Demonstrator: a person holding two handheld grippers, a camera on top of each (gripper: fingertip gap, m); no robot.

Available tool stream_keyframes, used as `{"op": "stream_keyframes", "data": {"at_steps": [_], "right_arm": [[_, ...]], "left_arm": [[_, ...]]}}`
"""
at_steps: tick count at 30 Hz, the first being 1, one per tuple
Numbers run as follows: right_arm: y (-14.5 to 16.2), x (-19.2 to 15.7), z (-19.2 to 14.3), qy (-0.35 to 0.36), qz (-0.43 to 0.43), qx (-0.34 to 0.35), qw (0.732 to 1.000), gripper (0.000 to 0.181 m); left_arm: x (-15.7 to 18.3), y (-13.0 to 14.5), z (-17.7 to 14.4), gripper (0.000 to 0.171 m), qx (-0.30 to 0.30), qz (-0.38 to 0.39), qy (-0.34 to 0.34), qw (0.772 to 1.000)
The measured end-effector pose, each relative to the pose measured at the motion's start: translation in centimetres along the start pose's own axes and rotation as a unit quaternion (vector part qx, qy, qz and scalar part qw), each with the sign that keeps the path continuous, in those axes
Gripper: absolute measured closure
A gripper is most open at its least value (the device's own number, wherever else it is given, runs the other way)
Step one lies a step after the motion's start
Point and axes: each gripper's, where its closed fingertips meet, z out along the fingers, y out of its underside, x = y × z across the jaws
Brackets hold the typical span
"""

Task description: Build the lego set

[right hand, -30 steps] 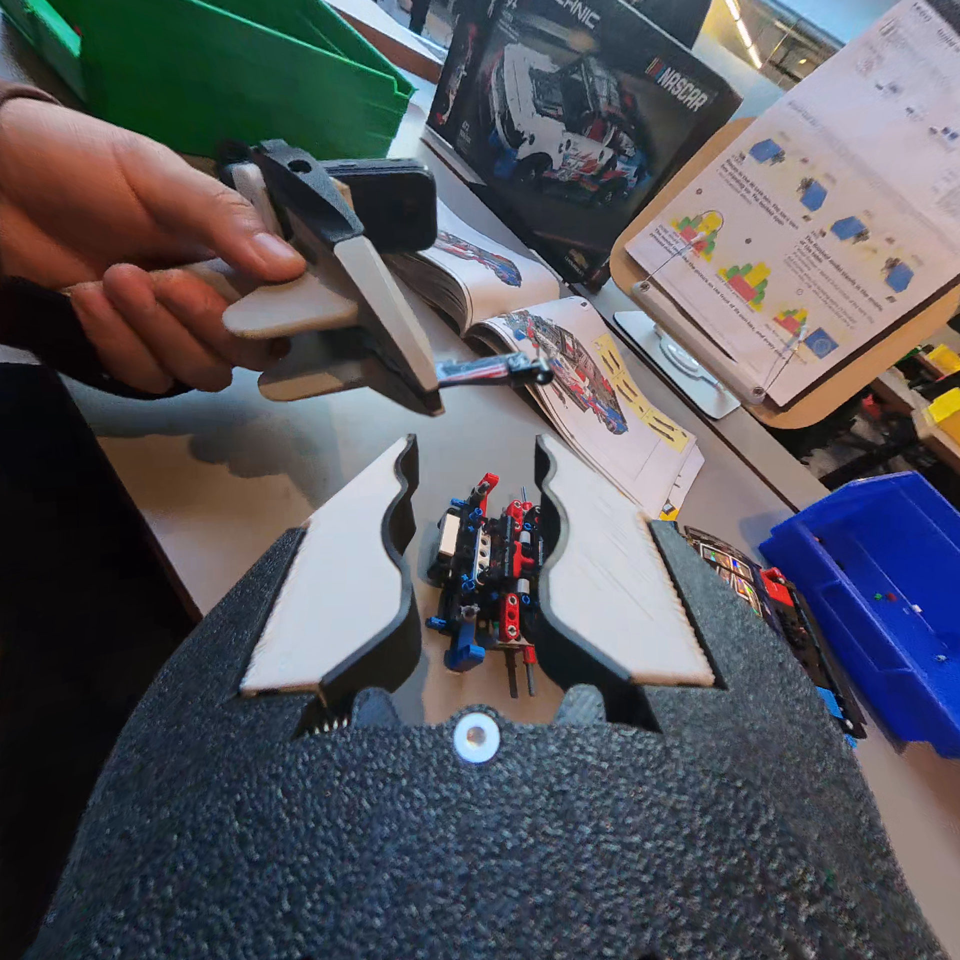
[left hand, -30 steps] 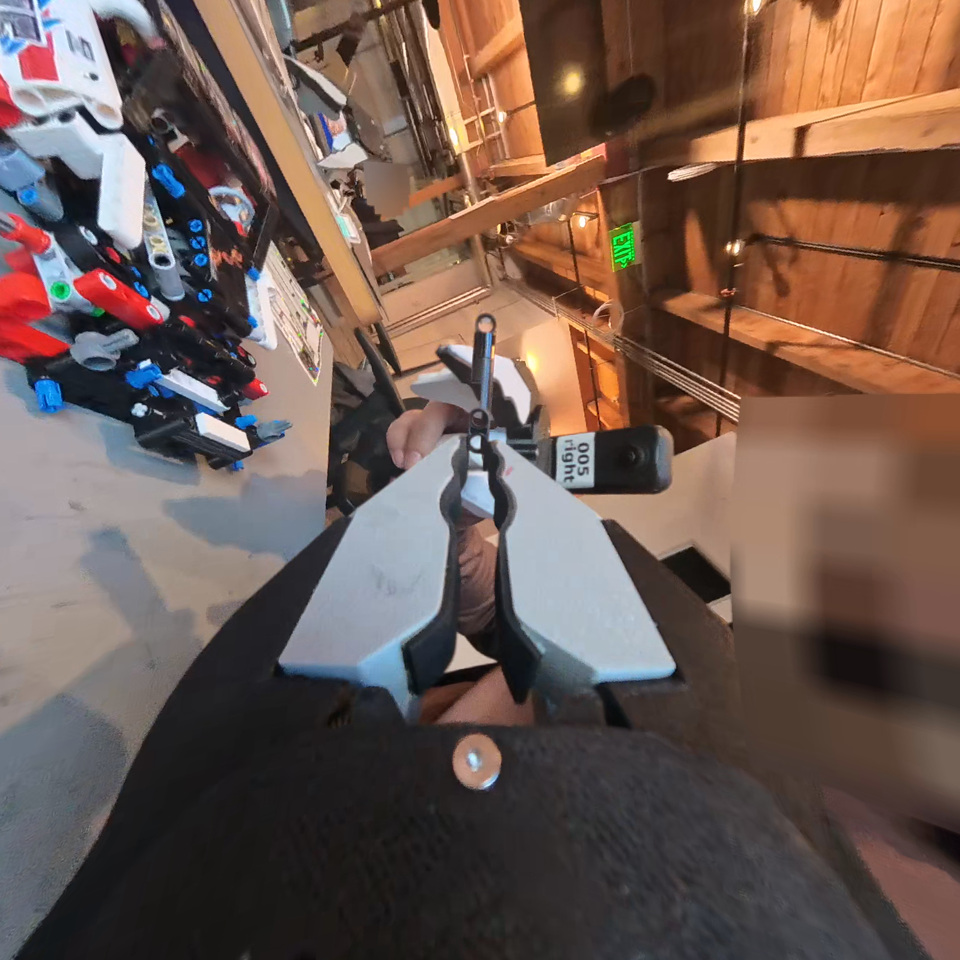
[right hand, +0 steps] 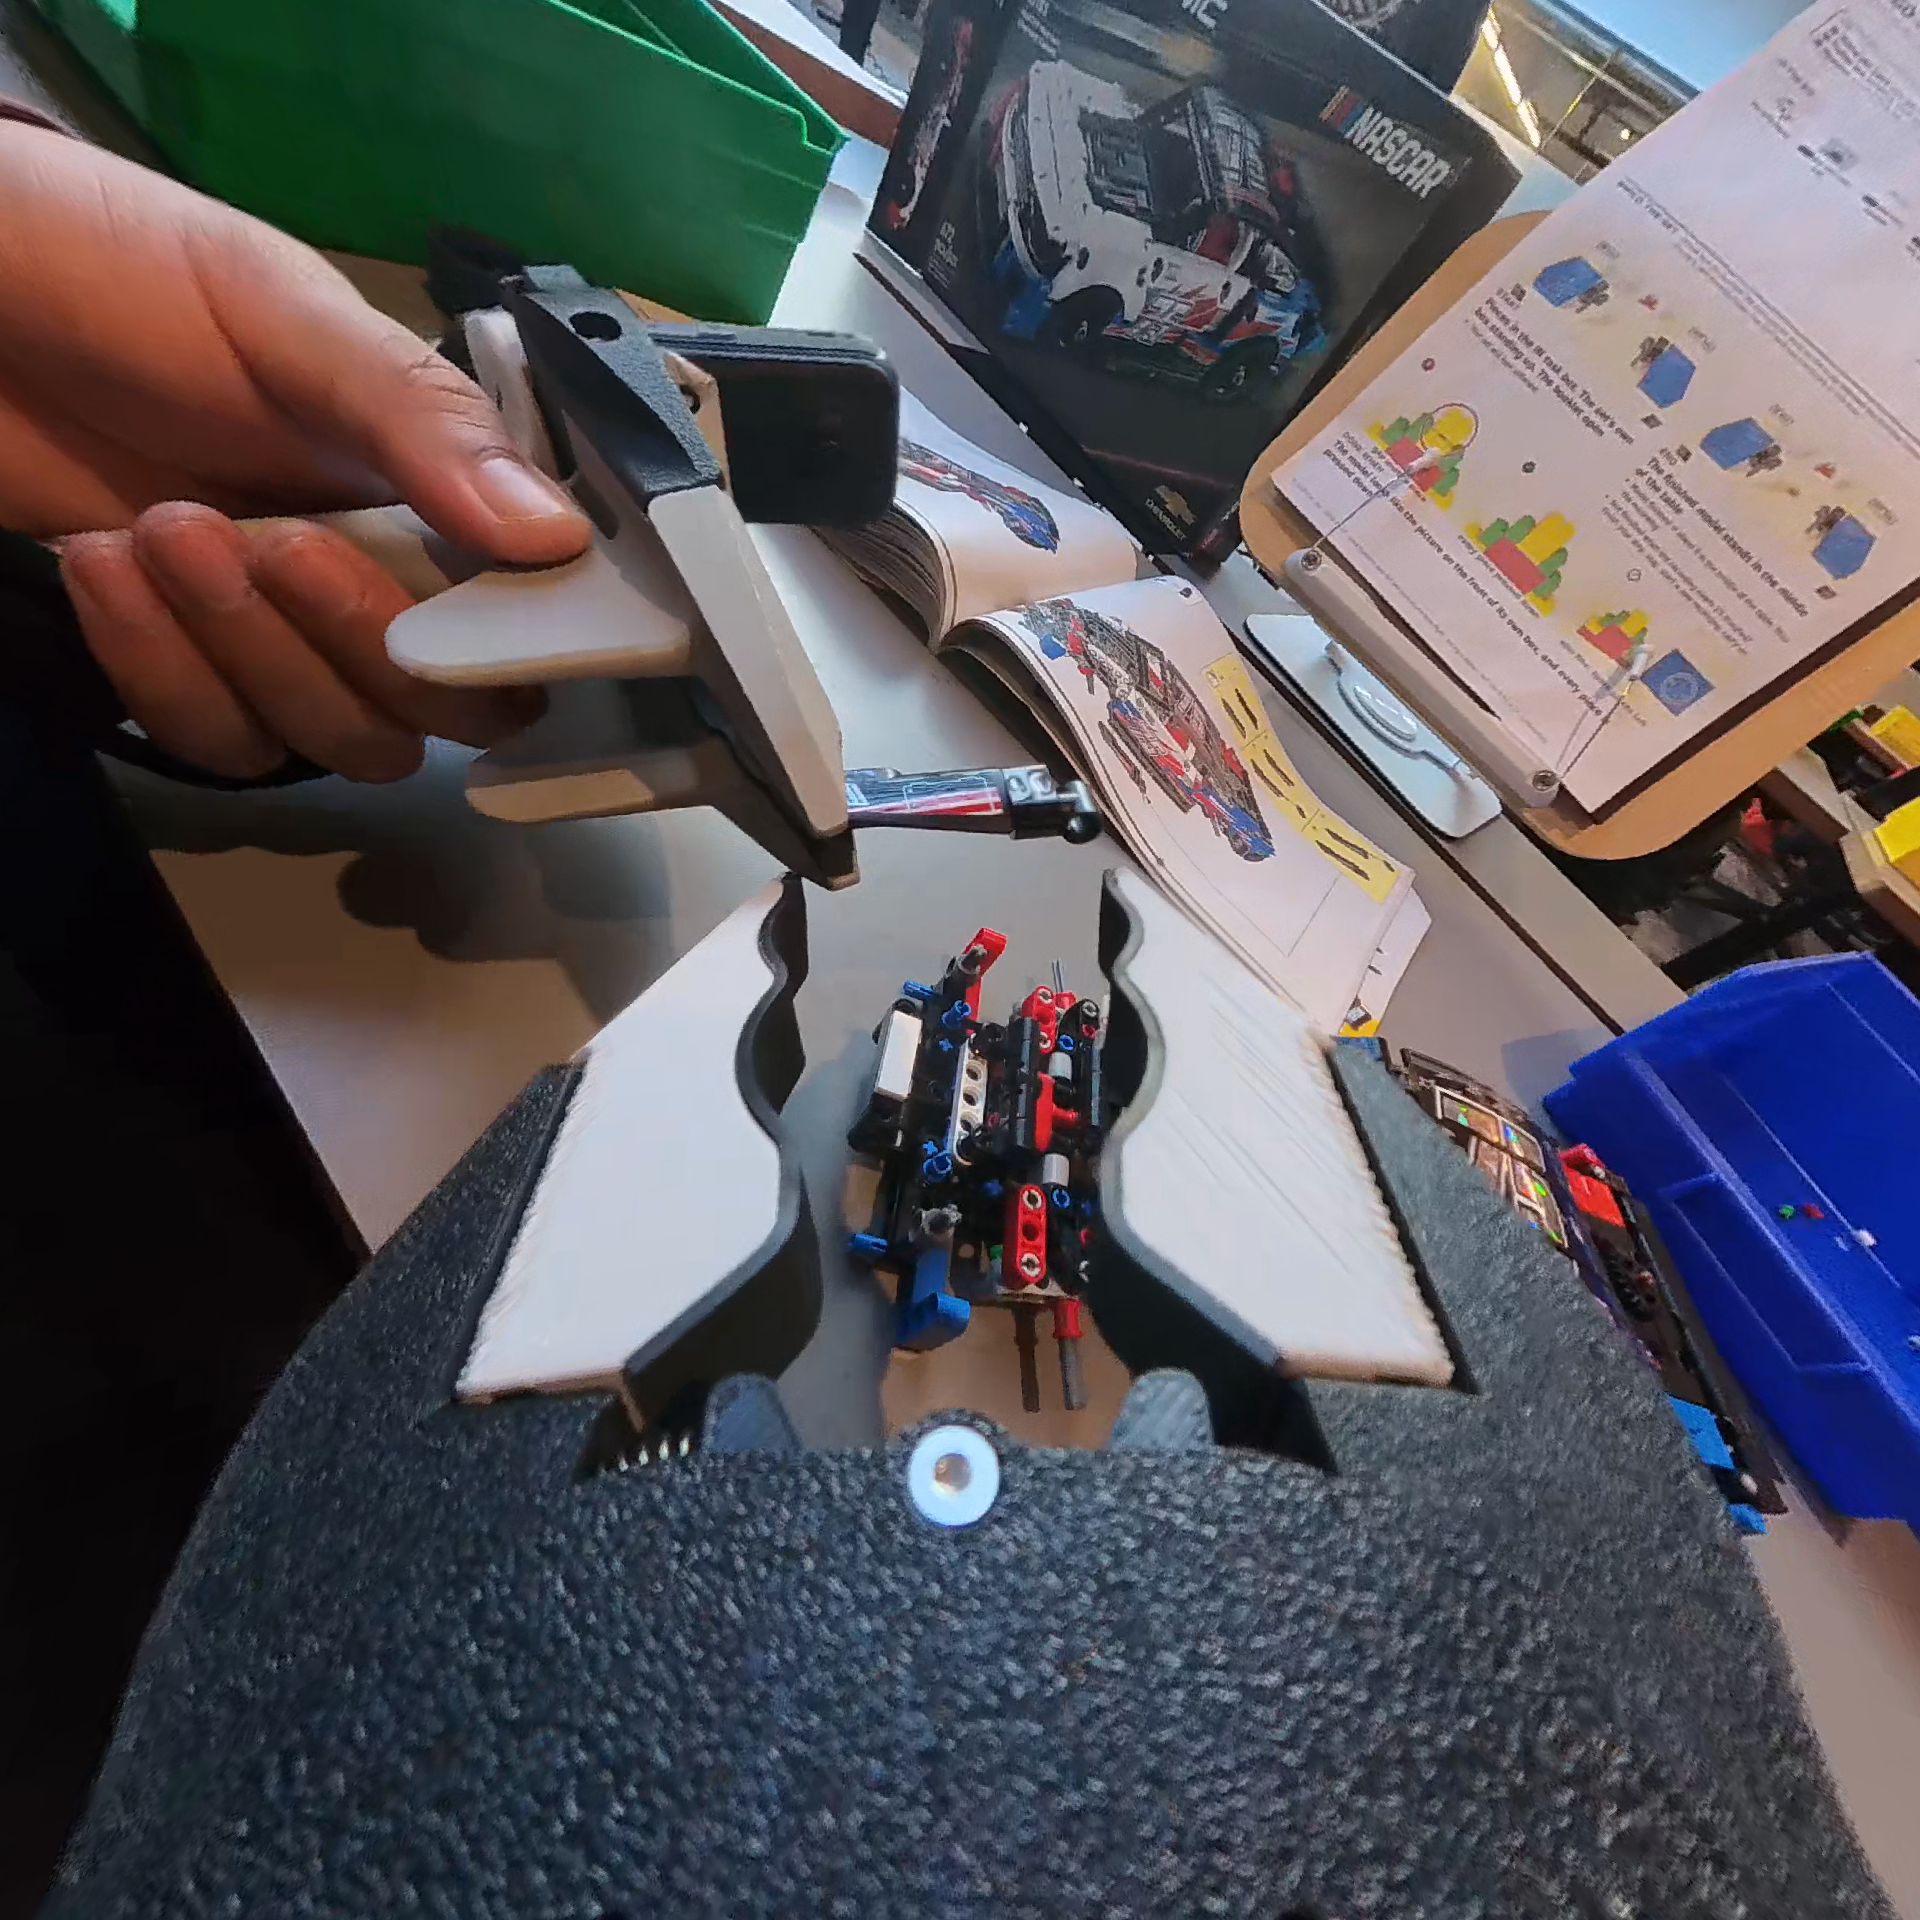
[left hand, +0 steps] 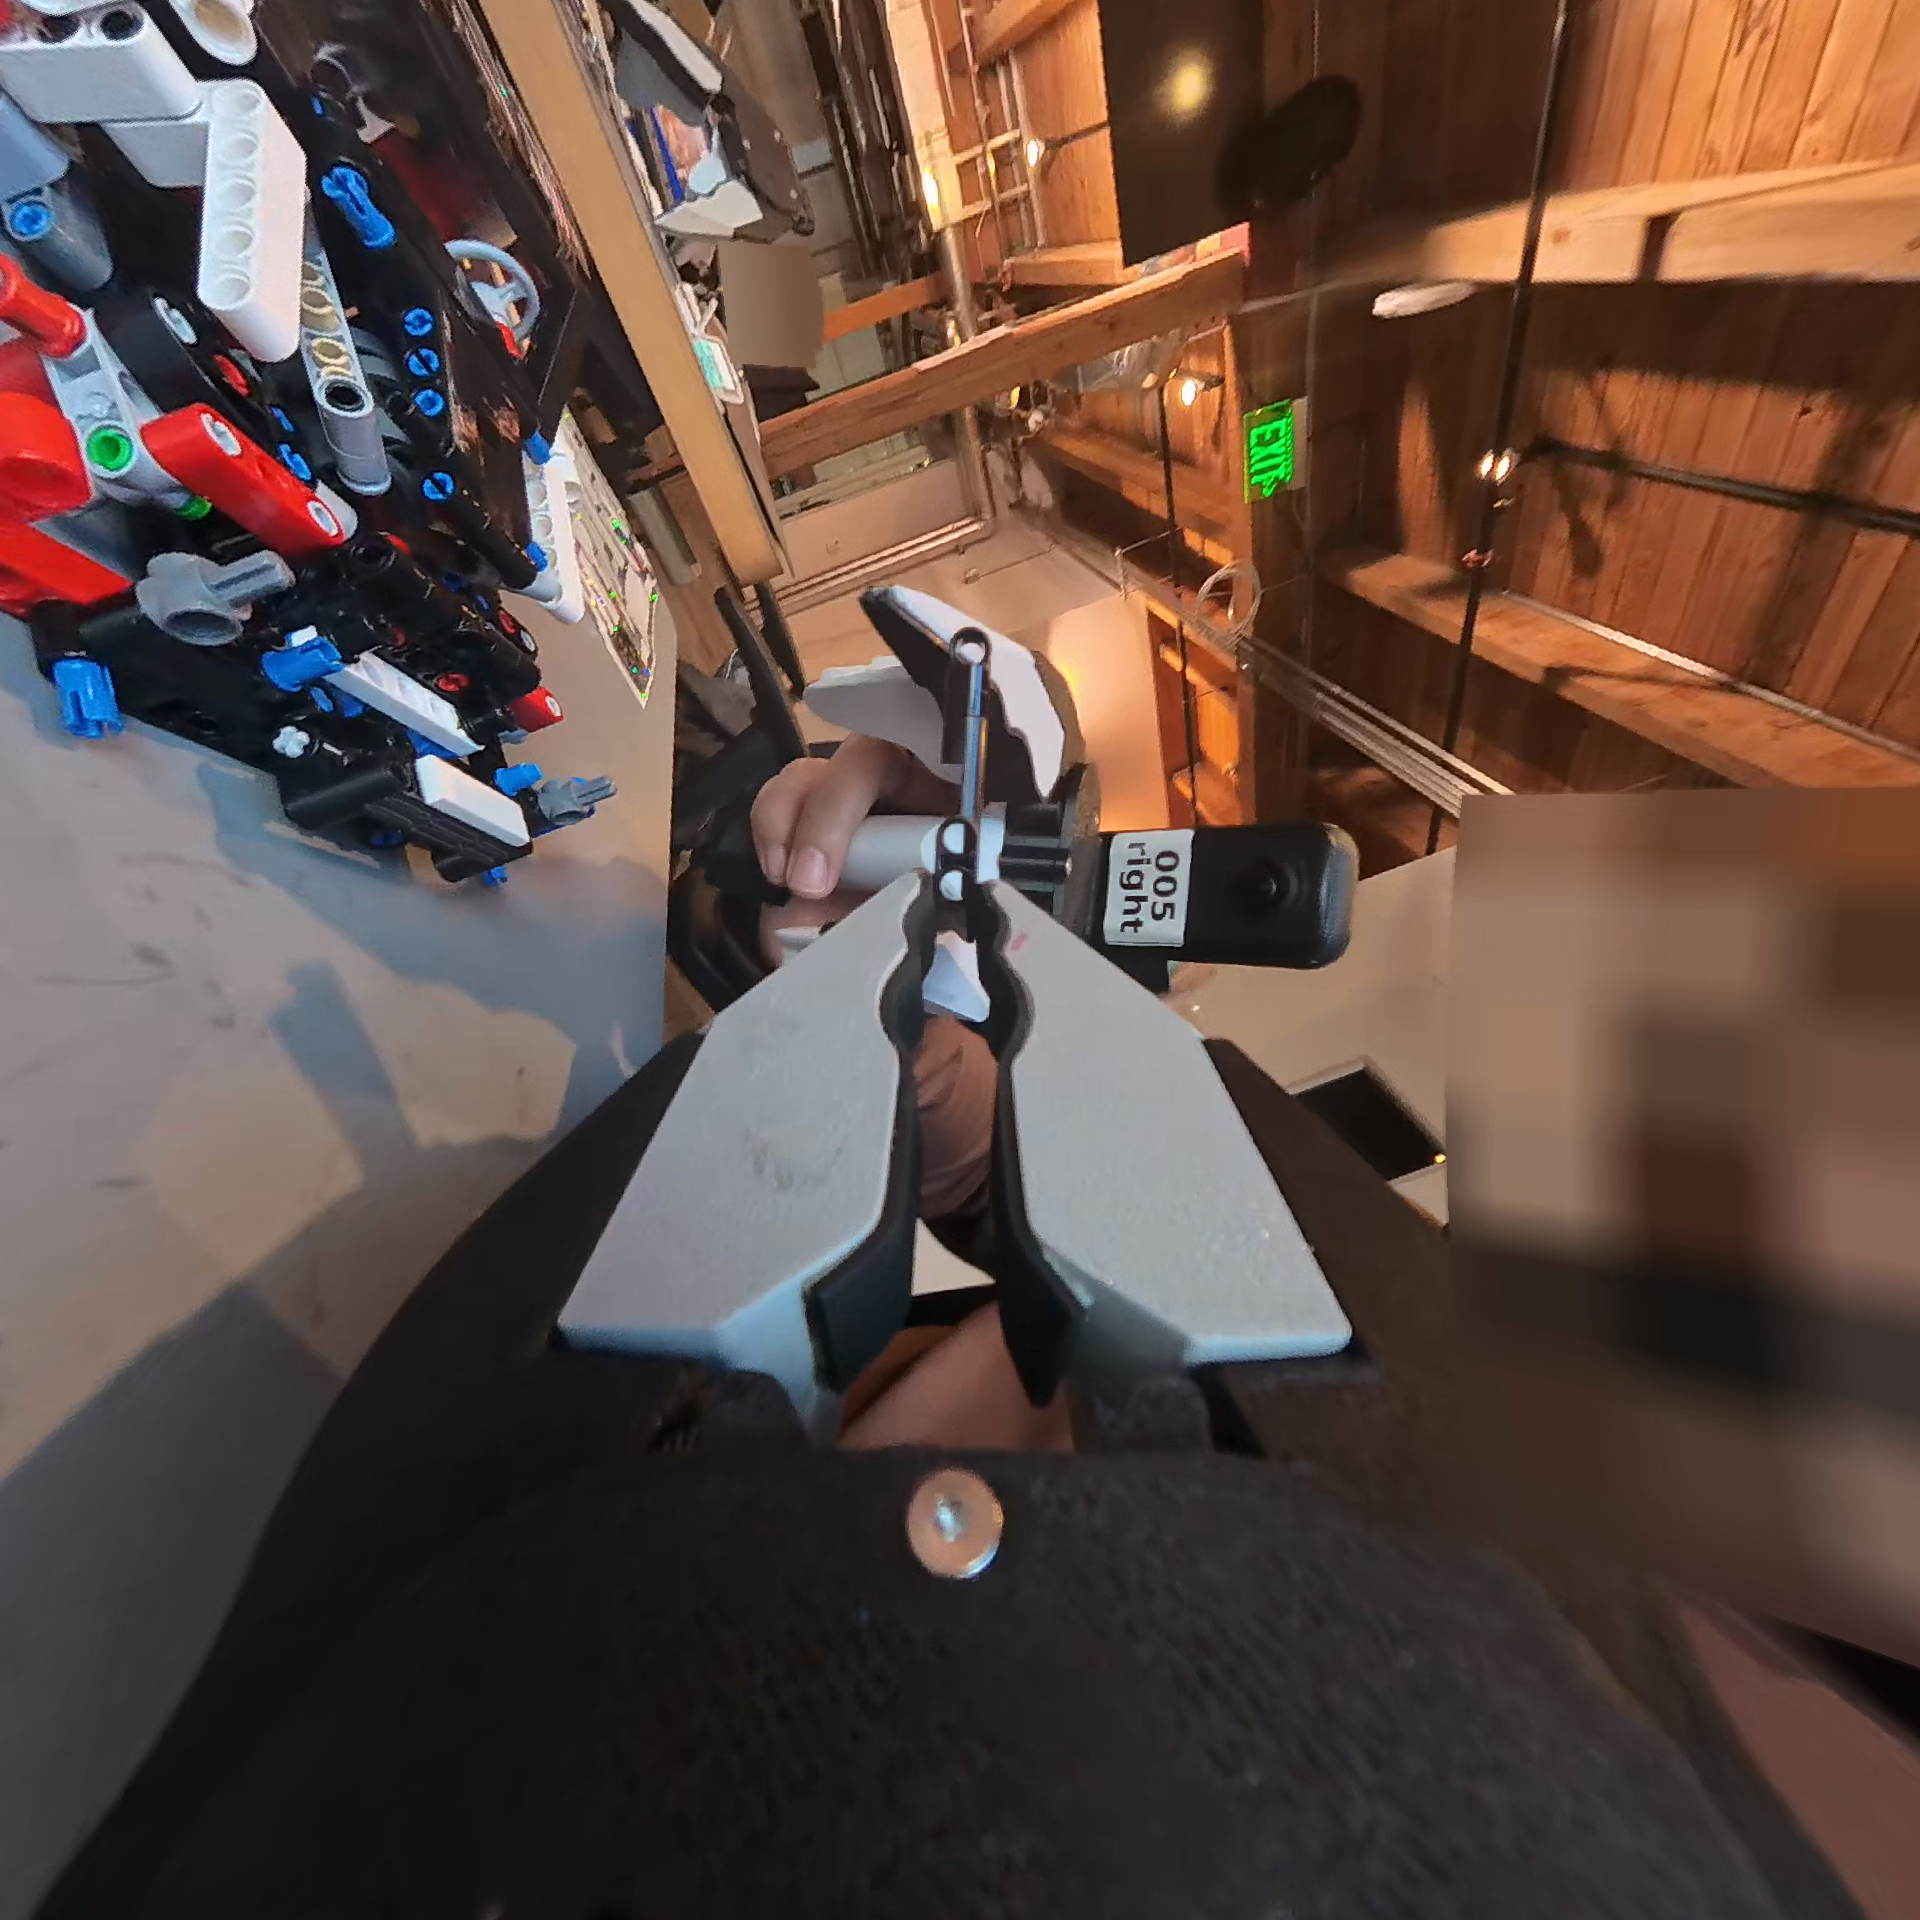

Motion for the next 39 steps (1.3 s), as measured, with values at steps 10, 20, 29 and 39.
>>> {"op": "stream_keyframes", "data": {"at_steps": [10, 20, 29, 39], "right_arm": [[-0.6, 0.3, -1.0, -0.036, 0.042, 0.039, 0.998, 0.141], [-1.2, 3.7, -3.1, -0.101, 0.267, 0.110, 0.952, 0.165], [-0.4, 2.9, -3.0, -0.212, 0.381, 0.108, 0.893, 0.158], [0.7, 3.5, -2.5, -0.208, 0.410, 0.084, 0.884, 0.172]], "left_arm": [[-0.8, 0.7, -1.5, 0.168, -0.049, 0.020, -0.033, 0.998], [-1.7, 0.7, -1.6, 0.168, -0.086, 0.179, -0.133, 0.971], [-0.9, 0.2, 1.6, 0.168, -0.109, 0.180, -0.097, 0.973], [-2.2, -1.6, 1.2, 0.158, -0.104, 0.196, -0.120, 0.968]]}}
